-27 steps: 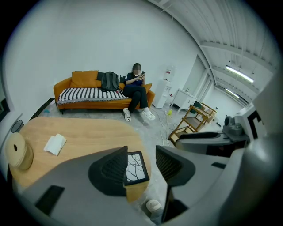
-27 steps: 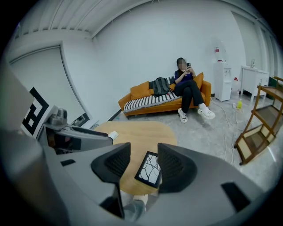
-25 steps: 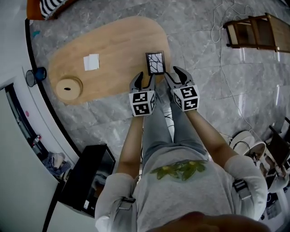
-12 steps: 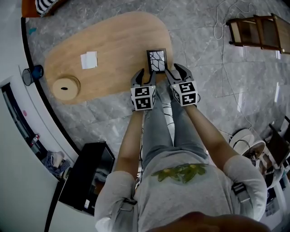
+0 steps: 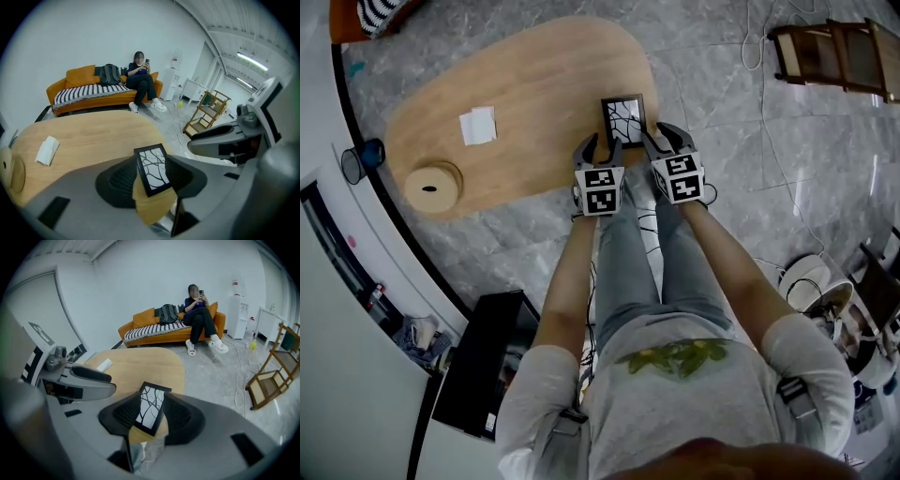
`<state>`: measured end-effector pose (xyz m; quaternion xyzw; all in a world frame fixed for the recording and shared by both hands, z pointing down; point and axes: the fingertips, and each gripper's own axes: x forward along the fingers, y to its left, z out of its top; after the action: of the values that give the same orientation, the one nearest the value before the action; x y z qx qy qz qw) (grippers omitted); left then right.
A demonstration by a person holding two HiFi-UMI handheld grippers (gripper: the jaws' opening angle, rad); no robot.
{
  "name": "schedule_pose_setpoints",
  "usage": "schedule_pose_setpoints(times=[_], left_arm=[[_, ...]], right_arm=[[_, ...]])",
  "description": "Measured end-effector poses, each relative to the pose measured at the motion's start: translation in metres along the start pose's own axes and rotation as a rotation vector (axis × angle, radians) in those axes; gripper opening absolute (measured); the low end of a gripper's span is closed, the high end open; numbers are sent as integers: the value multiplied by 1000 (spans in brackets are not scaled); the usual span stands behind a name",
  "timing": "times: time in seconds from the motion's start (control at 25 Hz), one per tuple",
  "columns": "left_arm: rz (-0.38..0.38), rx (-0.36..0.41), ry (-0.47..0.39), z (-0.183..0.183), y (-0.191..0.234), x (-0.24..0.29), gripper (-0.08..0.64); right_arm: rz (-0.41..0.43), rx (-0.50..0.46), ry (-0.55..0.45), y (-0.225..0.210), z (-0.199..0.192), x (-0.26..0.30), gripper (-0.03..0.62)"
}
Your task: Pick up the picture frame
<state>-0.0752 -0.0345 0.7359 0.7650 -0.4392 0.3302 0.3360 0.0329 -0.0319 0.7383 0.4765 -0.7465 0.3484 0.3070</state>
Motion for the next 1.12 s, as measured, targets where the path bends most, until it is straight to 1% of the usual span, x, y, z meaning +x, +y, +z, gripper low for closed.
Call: schedule_pose_setpoints(times=[0.44,0.64,0.84,0.96,1.12], left_arm=[[-21,4,85,-29,11,42,195],[-43,15,111,-31,11,54,195],[-63,15,142,-43,12,64,195],[-77,32,162,-46,10,69,195],[-78,35,198,-53,10,79,195]], right_arm=[[4,16,113,-10,-35,40,164],[3,12,159,-9,-47,56,164],[4,11,197,-10,-57,65,164],[5,18,217,-13,-62,70,164],[13,31,247,-16,-68,76,163]])
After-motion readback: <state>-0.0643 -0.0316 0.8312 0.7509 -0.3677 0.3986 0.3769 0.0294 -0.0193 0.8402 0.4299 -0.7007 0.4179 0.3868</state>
